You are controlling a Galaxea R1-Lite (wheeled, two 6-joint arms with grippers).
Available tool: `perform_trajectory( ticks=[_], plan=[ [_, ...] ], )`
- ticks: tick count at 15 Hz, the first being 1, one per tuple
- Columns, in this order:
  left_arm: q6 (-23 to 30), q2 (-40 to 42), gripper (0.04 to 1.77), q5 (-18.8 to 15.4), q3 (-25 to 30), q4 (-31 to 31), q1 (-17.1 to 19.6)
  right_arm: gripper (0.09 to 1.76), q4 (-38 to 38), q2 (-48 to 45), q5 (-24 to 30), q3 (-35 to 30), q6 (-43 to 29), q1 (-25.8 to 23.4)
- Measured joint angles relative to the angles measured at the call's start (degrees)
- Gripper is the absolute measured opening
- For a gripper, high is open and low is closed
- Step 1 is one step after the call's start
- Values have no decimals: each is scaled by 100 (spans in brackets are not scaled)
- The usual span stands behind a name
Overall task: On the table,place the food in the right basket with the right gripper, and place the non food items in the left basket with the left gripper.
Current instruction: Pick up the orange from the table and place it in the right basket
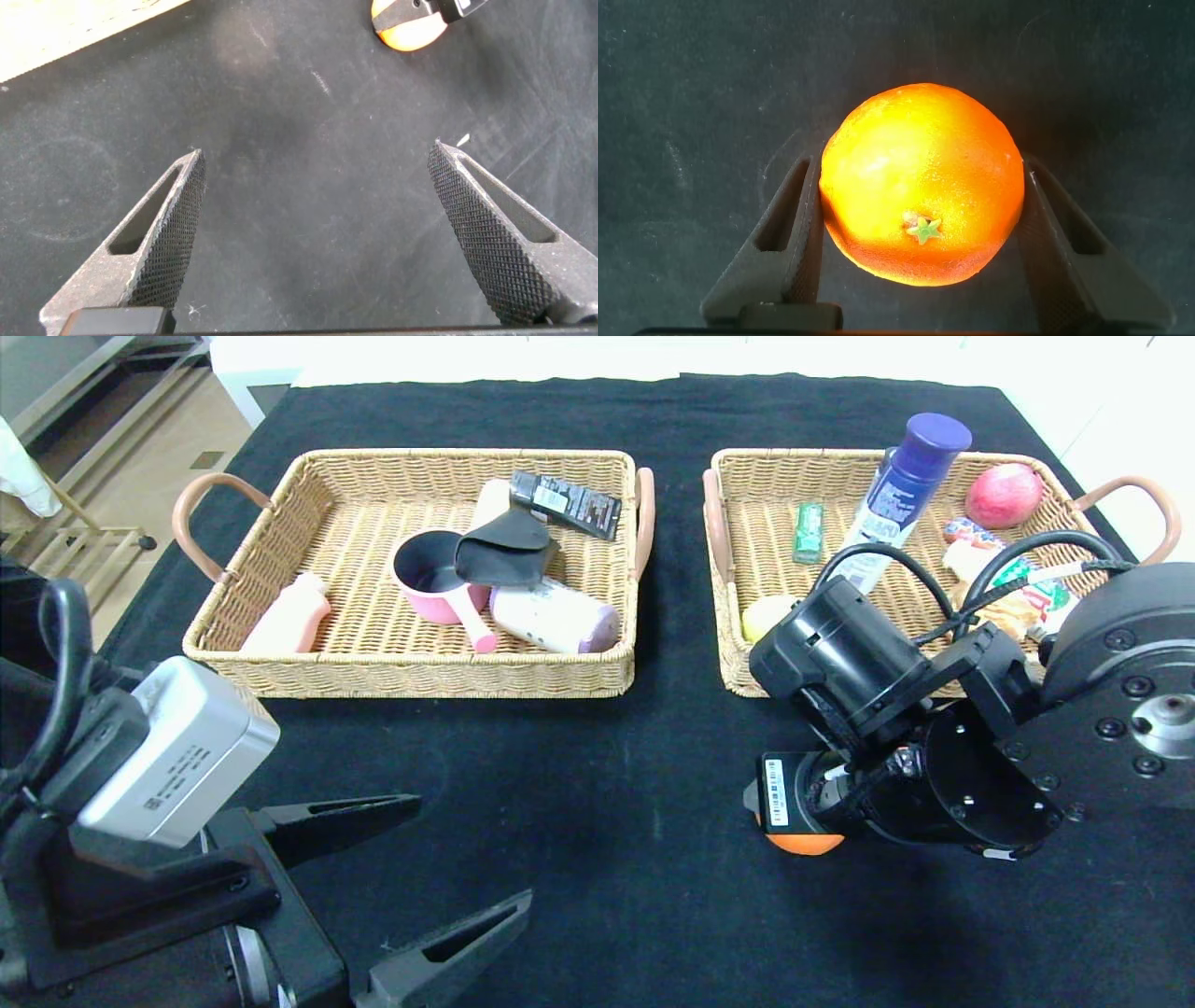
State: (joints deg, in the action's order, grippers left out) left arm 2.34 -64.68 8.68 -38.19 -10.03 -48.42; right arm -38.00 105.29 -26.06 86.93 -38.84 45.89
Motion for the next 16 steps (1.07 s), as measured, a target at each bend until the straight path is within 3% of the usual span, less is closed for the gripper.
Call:
perform_trajectory(
  ticks=[10,16],
  plan=[
    [-9,126,172,-161,5,-7,0,121,-20,-424,-39,-2,74,80],
    [-11,151,172,-163,5,-2,-2,121,-128,-898,-224,35,572,37]
  ],
)
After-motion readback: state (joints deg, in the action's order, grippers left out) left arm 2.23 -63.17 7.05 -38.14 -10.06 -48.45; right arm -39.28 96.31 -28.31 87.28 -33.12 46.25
